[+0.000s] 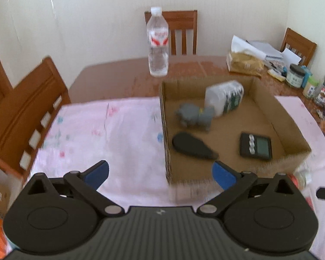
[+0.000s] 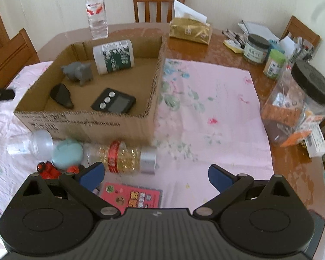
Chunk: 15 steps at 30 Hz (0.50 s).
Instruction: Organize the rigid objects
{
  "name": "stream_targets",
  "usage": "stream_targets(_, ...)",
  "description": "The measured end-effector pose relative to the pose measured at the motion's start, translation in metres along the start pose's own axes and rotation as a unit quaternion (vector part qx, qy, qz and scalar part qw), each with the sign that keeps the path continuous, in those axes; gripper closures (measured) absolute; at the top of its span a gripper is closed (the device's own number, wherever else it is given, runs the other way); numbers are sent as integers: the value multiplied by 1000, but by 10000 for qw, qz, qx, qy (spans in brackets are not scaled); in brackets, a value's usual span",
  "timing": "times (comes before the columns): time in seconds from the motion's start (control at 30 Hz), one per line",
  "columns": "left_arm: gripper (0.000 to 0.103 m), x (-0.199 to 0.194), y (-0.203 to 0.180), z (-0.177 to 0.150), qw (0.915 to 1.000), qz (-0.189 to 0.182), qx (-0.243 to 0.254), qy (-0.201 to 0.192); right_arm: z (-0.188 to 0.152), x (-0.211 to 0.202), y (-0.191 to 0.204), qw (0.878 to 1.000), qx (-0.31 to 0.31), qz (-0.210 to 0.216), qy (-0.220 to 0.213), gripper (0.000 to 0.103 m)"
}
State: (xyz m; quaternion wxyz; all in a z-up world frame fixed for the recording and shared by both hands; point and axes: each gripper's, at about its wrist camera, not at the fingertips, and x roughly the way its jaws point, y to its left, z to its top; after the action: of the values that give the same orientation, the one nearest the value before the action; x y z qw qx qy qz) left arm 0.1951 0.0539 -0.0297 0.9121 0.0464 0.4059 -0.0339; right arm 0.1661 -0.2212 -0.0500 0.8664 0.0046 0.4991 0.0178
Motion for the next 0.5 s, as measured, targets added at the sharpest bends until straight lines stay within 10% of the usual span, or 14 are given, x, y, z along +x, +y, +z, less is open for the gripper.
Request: stream_targets(0.5, 2, 30, -33, -30, 9989, -196, 80, 424, -25, 12, 5, 9993, 97, 53, 360, 0)
